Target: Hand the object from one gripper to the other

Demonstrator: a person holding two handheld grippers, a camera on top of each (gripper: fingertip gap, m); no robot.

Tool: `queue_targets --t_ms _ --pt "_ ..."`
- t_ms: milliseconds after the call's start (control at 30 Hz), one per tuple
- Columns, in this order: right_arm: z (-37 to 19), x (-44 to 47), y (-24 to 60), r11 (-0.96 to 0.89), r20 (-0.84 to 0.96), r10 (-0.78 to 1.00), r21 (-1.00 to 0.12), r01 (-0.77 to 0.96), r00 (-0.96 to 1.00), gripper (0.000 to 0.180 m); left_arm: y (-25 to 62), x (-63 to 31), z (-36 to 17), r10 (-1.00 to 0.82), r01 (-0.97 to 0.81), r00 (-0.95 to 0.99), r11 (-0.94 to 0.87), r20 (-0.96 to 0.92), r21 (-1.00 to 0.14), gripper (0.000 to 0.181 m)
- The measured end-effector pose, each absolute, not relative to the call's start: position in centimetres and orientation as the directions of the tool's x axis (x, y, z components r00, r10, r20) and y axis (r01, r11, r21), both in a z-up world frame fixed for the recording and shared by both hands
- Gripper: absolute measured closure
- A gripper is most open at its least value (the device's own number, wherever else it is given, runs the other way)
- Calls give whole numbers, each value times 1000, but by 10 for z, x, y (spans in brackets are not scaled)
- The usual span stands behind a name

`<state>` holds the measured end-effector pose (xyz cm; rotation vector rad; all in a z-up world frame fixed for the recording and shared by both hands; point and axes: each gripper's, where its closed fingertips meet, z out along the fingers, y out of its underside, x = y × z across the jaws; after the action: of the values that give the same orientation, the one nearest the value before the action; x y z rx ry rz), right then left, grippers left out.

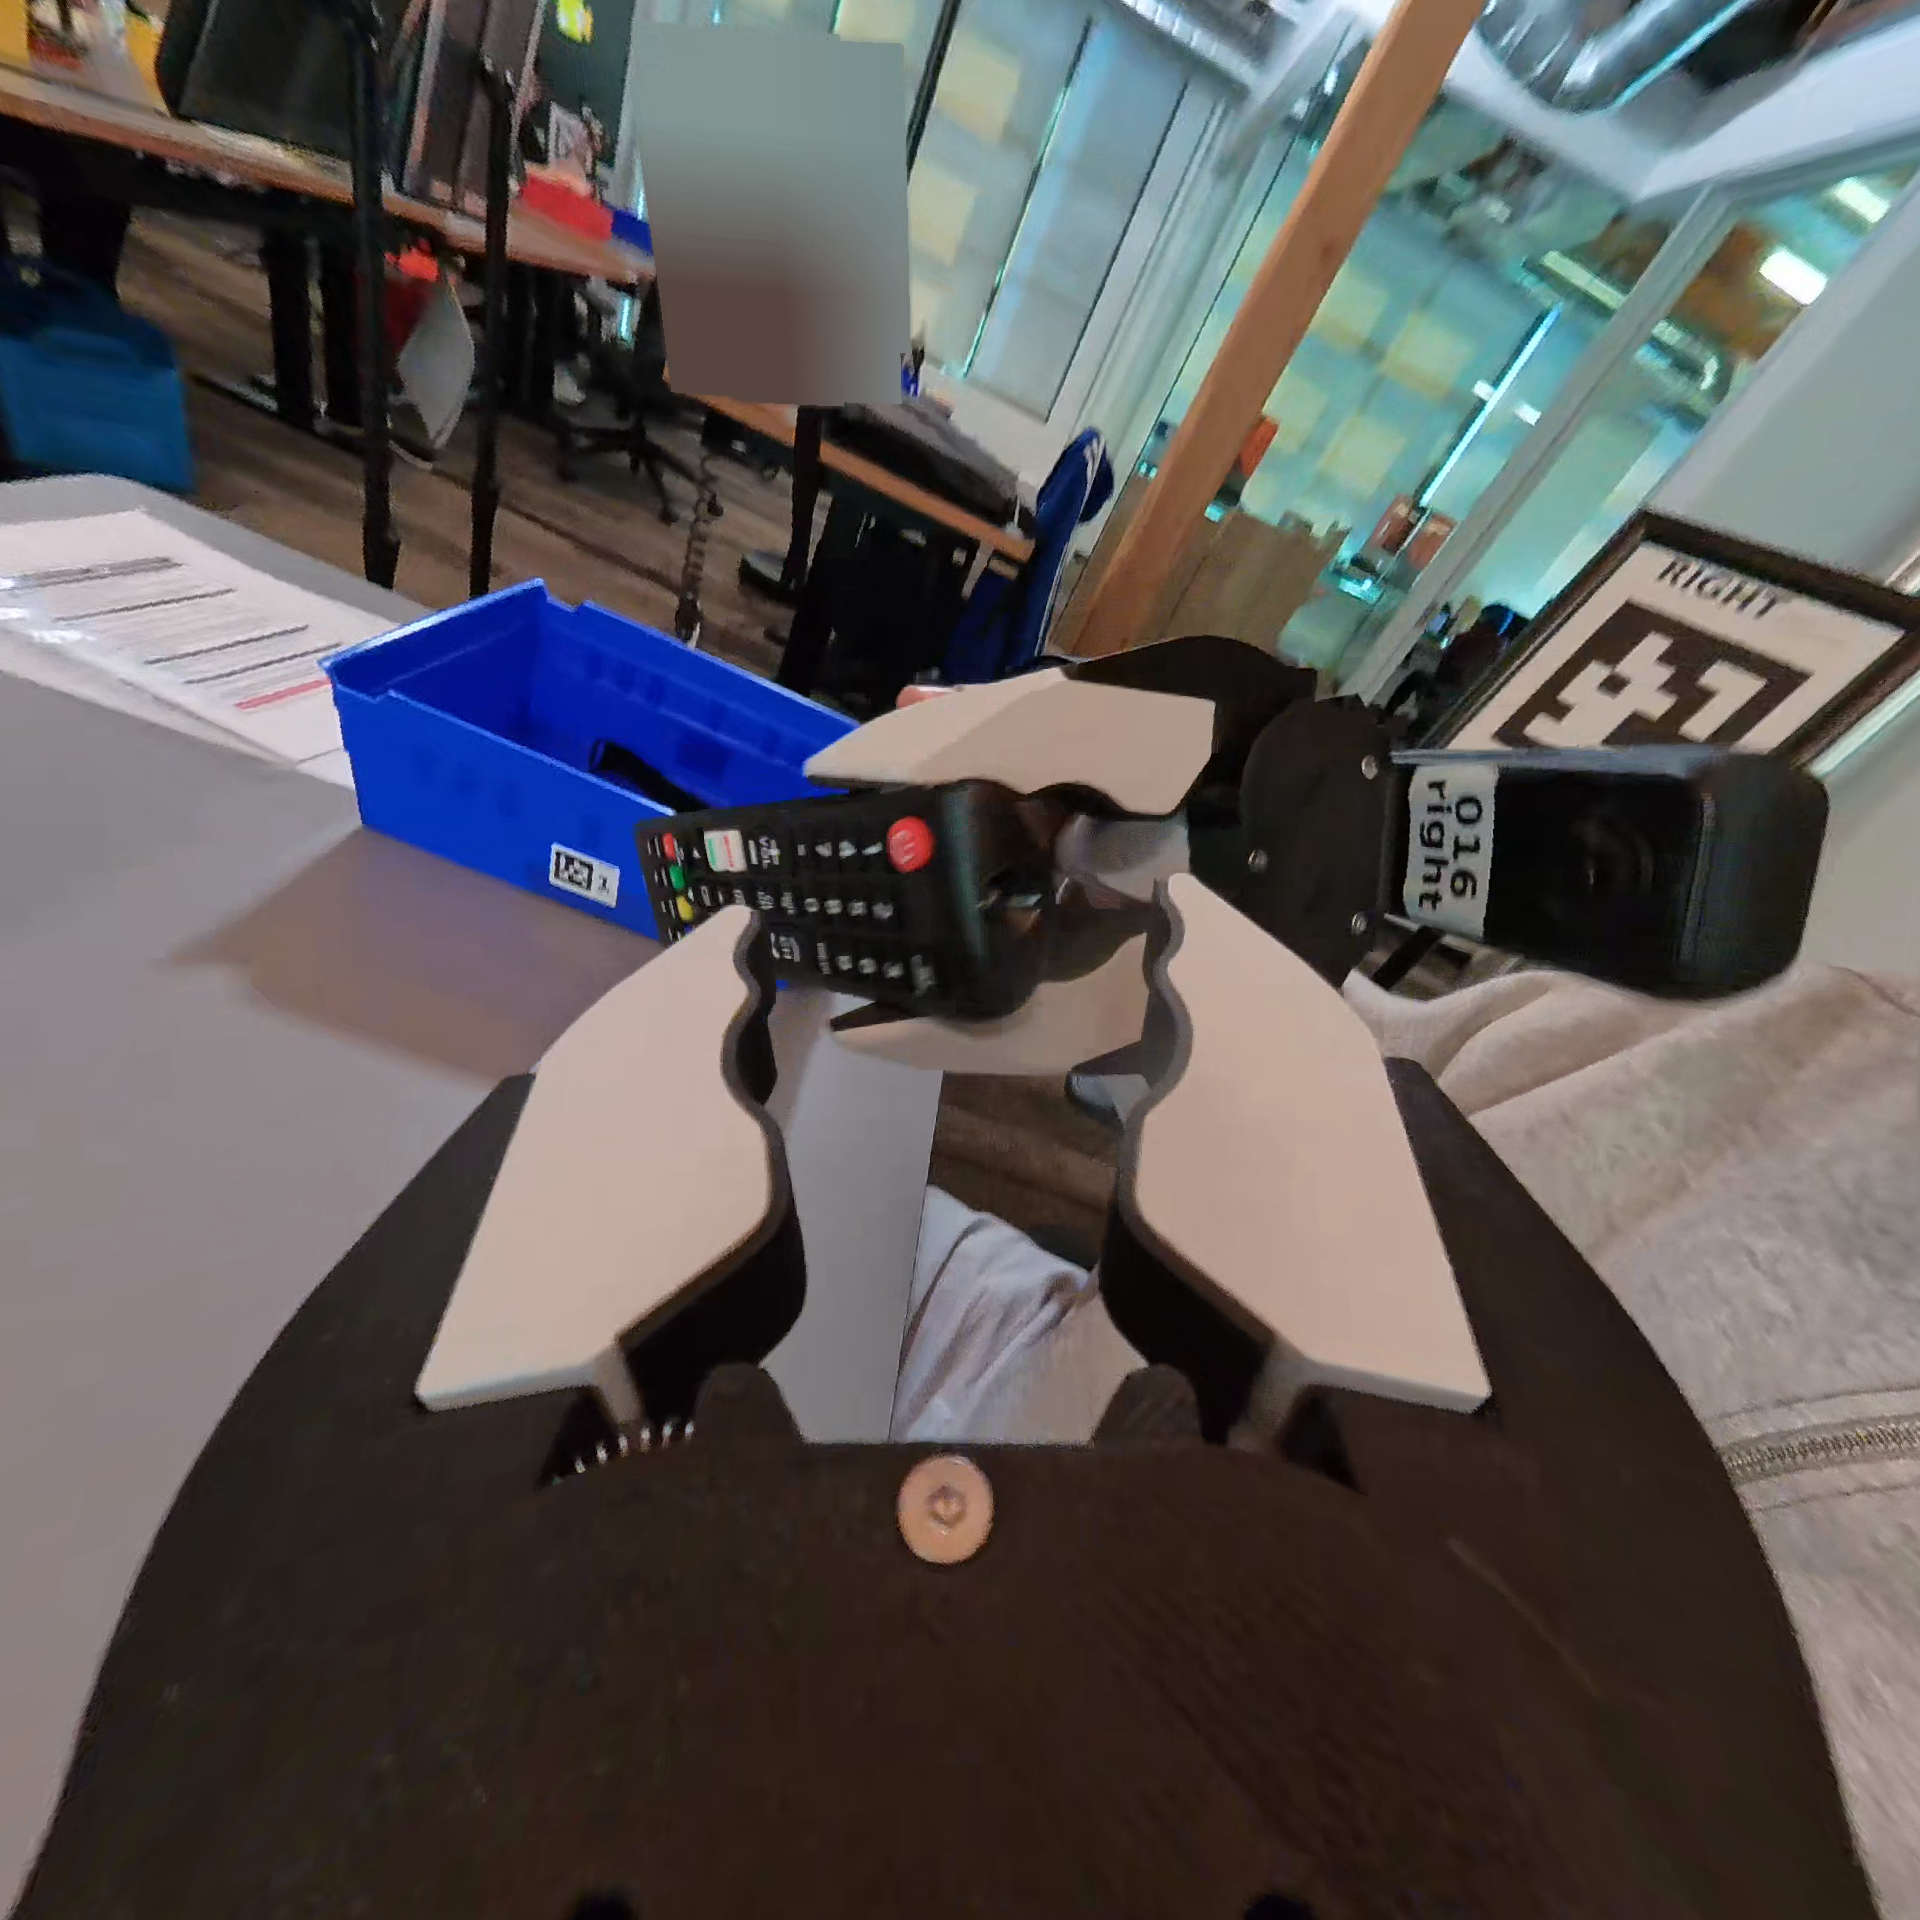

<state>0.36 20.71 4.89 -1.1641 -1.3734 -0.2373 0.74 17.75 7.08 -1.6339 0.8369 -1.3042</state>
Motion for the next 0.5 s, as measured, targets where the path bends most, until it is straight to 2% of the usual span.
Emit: queue_targets --t_ms 133,200,233,300,367,500 --pt "37 -3 206 470 904 387 -361 805 179 130 178 13 43 -883 -159 331 -399 332 -903 112" --pt "34 -6 203 470 909 385 -342 814 159 130 182 15 30 -891 -234 371 -361 260 -903 125" --pt "33 -5 204 456 912 380 -331 827 155 130 177 18 33 -907 -226 339 -337 251 -914 141" --pt "34 -1 209 447 923 355 -305 841 146 130 184 17 33 -897 -229 396 -305 198 -924 153" --pt "40 0 208 476 931 329 -307 824 156 130 186 14 37 -895 -229 419 -265 151 -937 158" --pt "66 6 206 528 931 278 -353 772 236 106 197 2 51 -871 -185 484 -202 90 -962 158"
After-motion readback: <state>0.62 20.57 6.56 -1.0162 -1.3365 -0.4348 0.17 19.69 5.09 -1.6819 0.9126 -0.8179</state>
